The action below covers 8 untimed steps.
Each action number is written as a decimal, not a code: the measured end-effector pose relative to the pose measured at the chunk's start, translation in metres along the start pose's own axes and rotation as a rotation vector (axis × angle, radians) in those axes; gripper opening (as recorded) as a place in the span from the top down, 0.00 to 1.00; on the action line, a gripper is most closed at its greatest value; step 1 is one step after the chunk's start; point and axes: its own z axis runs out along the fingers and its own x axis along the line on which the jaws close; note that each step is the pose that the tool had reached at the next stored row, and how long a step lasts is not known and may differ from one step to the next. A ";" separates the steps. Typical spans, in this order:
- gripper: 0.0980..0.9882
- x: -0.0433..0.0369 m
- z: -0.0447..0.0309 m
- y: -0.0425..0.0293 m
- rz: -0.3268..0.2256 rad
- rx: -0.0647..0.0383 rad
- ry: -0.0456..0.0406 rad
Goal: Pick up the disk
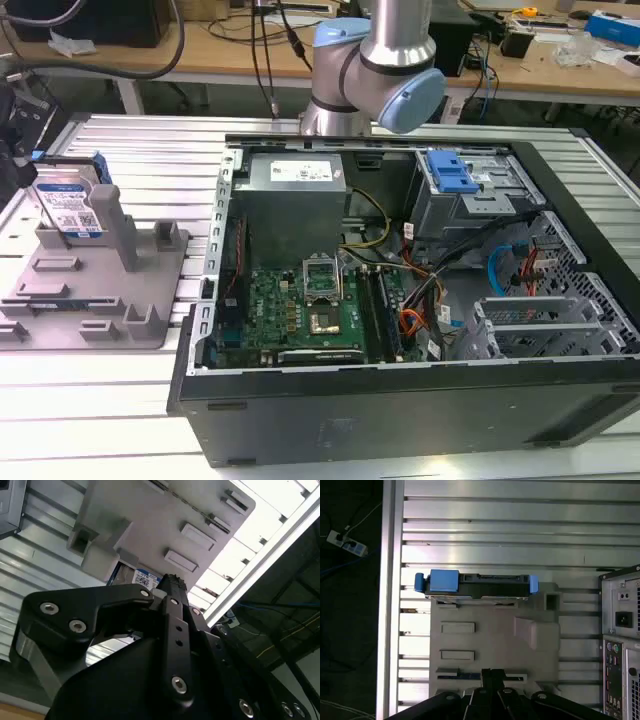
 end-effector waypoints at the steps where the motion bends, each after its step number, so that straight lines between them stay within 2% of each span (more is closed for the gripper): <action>1: 0.99 0.0000 0.0000 0.0000 0.000 0.000 0.0000; 8: 0.99 0.0000 0.0000 0.0000 0.000 0.000 0.0000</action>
